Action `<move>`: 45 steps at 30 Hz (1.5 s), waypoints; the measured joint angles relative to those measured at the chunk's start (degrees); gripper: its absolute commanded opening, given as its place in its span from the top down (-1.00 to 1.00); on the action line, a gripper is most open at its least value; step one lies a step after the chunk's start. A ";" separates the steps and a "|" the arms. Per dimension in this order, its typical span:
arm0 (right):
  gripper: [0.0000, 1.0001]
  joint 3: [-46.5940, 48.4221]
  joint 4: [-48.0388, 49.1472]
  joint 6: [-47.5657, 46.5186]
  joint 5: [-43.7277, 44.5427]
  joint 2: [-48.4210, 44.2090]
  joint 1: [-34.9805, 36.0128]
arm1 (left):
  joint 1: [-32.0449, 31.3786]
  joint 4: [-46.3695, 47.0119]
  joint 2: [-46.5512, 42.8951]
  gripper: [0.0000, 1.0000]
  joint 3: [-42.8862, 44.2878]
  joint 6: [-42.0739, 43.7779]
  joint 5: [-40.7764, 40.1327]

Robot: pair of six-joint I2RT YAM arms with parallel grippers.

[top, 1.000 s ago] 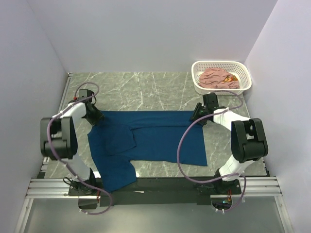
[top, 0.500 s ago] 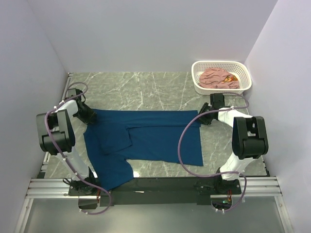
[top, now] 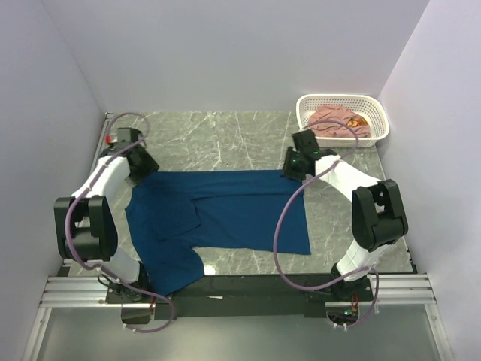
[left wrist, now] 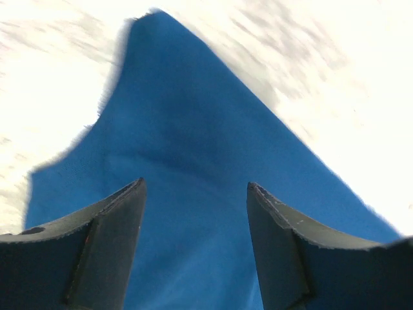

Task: Fold and stack the t-shirts
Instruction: Fold the tshirt

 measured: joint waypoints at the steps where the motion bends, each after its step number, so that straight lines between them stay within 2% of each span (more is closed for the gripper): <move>1: 0.20 1.11 -0.55 0.04 0.59 0.17 1.79 | -2.05 -0.42 -0.83 -0.35 0.00 0.07 -0.98; 9: 0.20 5.95 -2.71 2.34 3.06 6.56 10.34 | -17.86 -1.90 1.05 -0.27 0.04 0.37 -4.15; 13: 0.20 6.16 -3.34 3.32 3.21 11.08 11.98 | -21.33 -1.88 5.53 -0.27 0.07 0.22 -4.17; 22: 0.20 12.04 -3.93 3.63 2.84 16.33 11.34 | -21.14 -2.89 16.00 -0.25 6.14 0.37 -3.98; 30: 0.20 24.85 -8.61 2.14 0.09 24.50 6.88 | -18.88 -5.60 25.29 -0.25 19.69 0.24 -1.44; 35: 0.20 33.81 -11.98 0.85 -0.26 29.83 3.32 | -17.57 -6.54 31.23 -0.33 29.27 -0.11 1.05; 39: 0.15 37.97 -14.21 -0.92 0.02 31.63 0.98 | -16.46 -7.15 33.16 -0.42 33.09 -0.35 2.73; 41: 0.06 38.80 -15.30 -1.90 0.48 31.30 0.13 | -15.52 -7.39 32.92 -0.48 33.42 -0.61 2.99; 45: -0.04 35.28 -15.52 -3.30 0.96 26.93 -0.04 | -13.22 -7.80 27.96 -0.60 30.69 -1.07 2.89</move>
